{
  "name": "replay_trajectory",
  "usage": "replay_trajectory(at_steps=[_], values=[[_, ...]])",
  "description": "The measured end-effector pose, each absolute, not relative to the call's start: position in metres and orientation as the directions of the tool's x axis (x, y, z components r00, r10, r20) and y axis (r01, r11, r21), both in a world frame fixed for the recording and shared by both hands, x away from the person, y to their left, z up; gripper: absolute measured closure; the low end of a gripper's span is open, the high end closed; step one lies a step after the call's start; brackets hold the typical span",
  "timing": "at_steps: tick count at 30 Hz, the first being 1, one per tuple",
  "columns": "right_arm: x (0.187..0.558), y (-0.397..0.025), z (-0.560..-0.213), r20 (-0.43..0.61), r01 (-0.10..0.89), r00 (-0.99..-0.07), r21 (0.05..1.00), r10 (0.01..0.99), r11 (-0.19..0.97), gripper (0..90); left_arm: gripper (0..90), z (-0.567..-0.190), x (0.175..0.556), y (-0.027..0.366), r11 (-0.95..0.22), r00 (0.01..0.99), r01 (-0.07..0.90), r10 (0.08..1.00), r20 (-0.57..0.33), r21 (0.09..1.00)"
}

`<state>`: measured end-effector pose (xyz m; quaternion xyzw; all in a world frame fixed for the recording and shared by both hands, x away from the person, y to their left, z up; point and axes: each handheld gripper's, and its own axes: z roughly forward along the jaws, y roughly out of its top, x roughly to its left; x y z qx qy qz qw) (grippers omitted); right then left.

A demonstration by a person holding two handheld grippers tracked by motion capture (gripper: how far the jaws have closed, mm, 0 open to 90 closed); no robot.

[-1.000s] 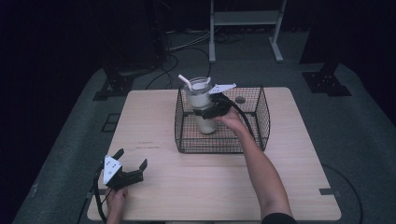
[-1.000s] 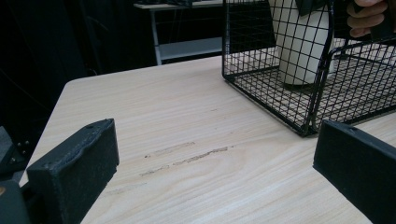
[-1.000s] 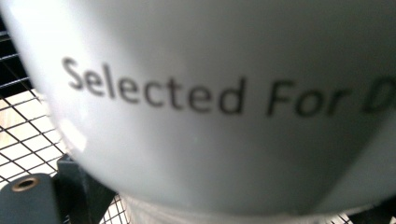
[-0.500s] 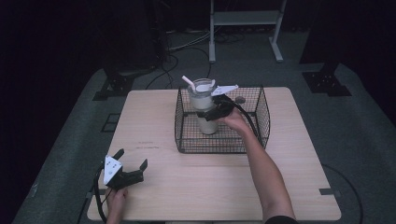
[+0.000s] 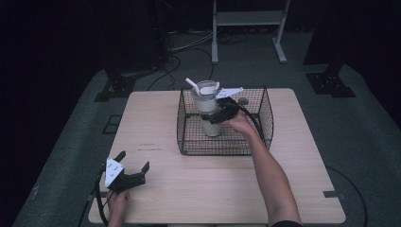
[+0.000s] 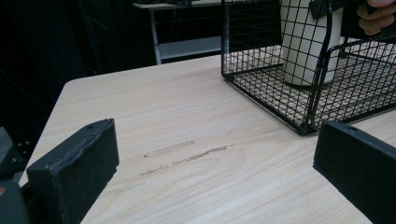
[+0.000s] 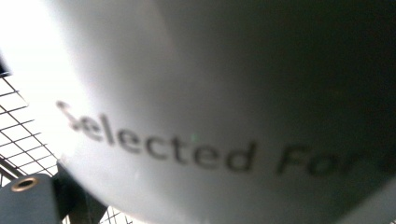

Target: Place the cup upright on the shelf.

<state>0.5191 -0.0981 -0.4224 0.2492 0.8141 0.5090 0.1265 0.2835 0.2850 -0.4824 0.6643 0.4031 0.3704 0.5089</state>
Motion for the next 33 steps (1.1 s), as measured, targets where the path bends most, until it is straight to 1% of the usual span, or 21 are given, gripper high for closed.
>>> replay_trajectory(at_steps=[5,10,19,25,33], values=[[0.5167,-0.1011,-0.4250,0.047,0.269,-0.843,0.900,0.536,0.344,8.2,0.0,-0.4824,0.2836,0.2849,-0.157,0.399,0.160,0.913,0.082,0.974],[0.5154,-0.1024,-0.4254,0.028,0.250,-0.849,0.901,0.527,0.355,8.3,0.0,-0.4824,0.2836,0.2850,-0.158,0.398,0.161,0.914,0.082,0.974],[0.5145,-0.1036,-0.4255,0.027,0.244,-0.857,0.901,0.514,0.359,8.3,0.0,-0.4824,0.2836,0.2850,-0.157,0.398,0.161,0.914,0.082,0.974],[0.5130,-0.1040,-0.4251,-0.003,0.215,-0.869,0.898,0.494,0.384,8.3,0.0,-0.4824,0.2834,0.2850,-0.159,0.399,0.161,0.913,0.083,0.974],[0.5124,-0.1077,-0.4264,-0.005,0.205,-0.875,0.902,0.484,0.380,8.4,0.0,-0.4824,0.2833,0.2853,-0.159,0.401,0.161,0.912,0.082,0.974]])
